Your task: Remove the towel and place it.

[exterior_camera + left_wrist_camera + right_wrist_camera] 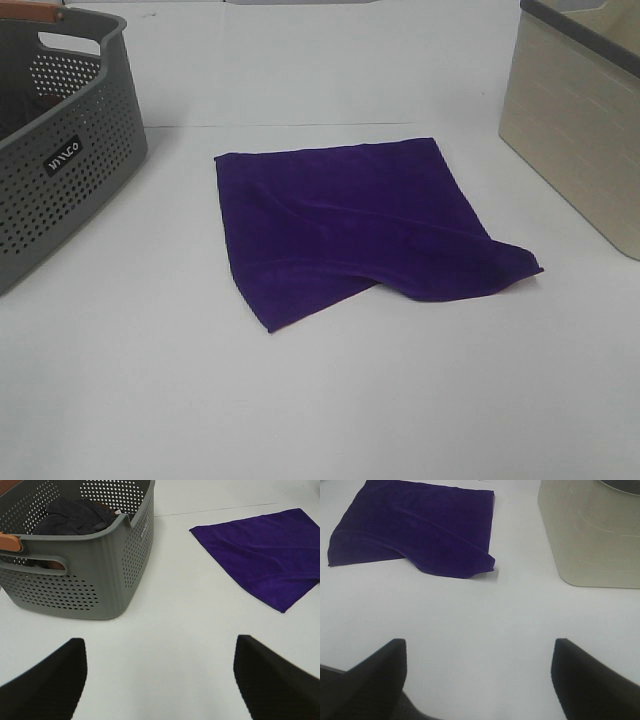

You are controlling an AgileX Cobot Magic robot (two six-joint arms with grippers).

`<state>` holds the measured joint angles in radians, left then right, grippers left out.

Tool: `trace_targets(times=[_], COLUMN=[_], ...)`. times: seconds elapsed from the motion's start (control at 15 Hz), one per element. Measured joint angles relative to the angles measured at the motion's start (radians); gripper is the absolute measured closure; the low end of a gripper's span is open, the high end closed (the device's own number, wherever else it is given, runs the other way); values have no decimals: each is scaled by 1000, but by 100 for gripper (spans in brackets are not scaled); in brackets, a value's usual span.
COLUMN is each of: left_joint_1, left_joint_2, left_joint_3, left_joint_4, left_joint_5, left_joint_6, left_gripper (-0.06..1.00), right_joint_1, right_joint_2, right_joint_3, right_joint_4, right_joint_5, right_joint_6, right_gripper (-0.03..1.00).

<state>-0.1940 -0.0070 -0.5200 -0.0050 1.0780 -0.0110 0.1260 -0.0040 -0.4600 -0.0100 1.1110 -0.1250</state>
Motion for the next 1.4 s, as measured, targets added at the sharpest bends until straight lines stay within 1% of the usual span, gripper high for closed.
trace_targets(times=[0.33,0.6,0.67,0.73,0.87,1.0,1.13,1.4], left_joint_1=[0,9,37,141,242,294,315,315], left_joint_2=[0,0,0,0,0,0,0,0], left_joint_3=[0,0,0,0,0,0,0,0], left_joint_4=[5,-28,-33,-34,-34,-34,-34,-37], left_joint_5=[0,0,0,0,0,0,0,0], left_joint_6=[0,-3,-3,-3,-3,-3,-4,-4], left_gripper=[20,20,20,20,20,20,20,20], right_joint_1=[0,0,0,0,0,0,0,0], right_joint_2=[0,0,0,0,0,0,0,0], right_joint_3=[0,0,0,0,0,0,0,0], right_joint_4=[0,0,0,0,0,0,0,0], right_joint_5=[0,0,0,0,0,0,0,-3], right_joint_6=[0,0,0,0,0,0,0,0], right_gripper=[25,25,25,25,25,25,25,25])
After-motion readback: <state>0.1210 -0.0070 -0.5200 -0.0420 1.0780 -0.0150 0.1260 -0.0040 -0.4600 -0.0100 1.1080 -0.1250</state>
